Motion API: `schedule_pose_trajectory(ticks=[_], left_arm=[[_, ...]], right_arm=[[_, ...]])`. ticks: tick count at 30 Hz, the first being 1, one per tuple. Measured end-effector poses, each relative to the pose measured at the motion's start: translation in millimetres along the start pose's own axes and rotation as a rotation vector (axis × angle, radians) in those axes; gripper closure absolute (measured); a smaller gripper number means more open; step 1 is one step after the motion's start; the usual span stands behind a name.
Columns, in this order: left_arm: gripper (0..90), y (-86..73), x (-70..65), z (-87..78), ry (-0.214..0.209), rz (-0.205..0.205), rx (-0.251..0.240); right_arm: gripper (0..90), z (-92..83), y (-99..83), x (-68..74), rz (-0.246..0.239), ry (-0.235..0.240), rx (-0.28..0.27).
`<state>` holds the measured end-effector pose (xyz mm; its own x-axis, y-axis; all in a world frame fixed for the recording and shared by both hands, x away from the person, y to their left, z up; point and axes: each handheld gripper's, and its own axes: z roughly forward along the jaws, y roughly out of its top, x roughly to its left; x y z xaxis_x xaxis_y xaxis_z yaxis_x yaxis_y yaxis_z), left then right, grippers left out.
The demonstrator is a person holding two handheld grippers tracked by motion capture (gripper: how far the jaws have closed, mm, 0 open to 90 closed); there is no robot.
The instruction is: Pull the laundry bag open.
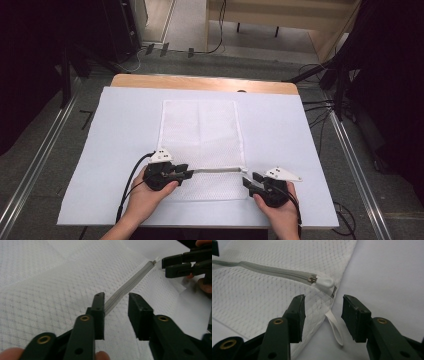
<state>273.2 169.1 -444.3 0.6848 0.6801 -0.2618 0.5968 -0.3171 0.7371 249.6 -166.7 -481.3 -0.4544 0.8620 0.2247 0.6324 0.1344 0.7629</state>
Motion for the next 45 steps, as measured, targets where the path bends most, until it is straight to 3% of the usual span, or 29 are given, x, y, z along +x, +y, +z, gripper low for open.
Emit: schedule_pose_trajectory(ticks=[4,10,12,13,14,15,16,20,30,38,45], left_arm=[[81.4,-0.7,-2.0,3.3,-0.009,0.009,0.011],[79.5,-0.6,-2.2,4.1,-0.017,0.009,0.001],[79.6,0.9,-4.3,7.5,-0.022,0.008,-0.001],[79.6,0.9,-4.3,7.5,-0.022,0.008,-0.001],[79.6,2.5,-5.4,9.6,-0.023,0.013,0.000],[79.6,4.7,-6.9,12.0,-0.025,0.015,0.003],[79.7,7.2,-8.2,14.3,-0.028,0.020,0.002],[79.6,21.0,-25.3,29.9,-0.040,0.052,0.008],[82.0,42.3,-53.6,74.7,-0.054,0.057,0.012],[84.2,41.7,-50.4,92.4,-0.038,0.021,0.037],[82.8,39.0,-53.0,99.4,-0.060,0.009,0.060]], right_arm=[[53.2,13.7,3.4,0.9,-0.023,-0.035,0.015],[56.8,14.9,3.6,6.5,-0.052,-0.016,0.021],[65.6,16.1,3.3,10.0,-0.077,-0.041,0.022],[65.6,16.1,3.3,10.0,-0.077,-0.041,0.022],[73.6,16.5,3.4,10.7,-0.079,-0.066,0.021],[73.6,16.5,3.4,10.7,-0.079,-0.066,0.021],[81.5,16.5,3.7,9.0,-0.084,-0.072,0.021],[87.6,14.8,4.2,7.1,-0.077,-0.037,0.029],[88.6,9.2,5.9,16.2,-0.131,-0.026,-0.003],[89.7,3.6,7.8,19.4,-0.160,-0.015,-0.036],[90.0,0.6,9.9,24.1,-0.182,-0.006,-0.064]])
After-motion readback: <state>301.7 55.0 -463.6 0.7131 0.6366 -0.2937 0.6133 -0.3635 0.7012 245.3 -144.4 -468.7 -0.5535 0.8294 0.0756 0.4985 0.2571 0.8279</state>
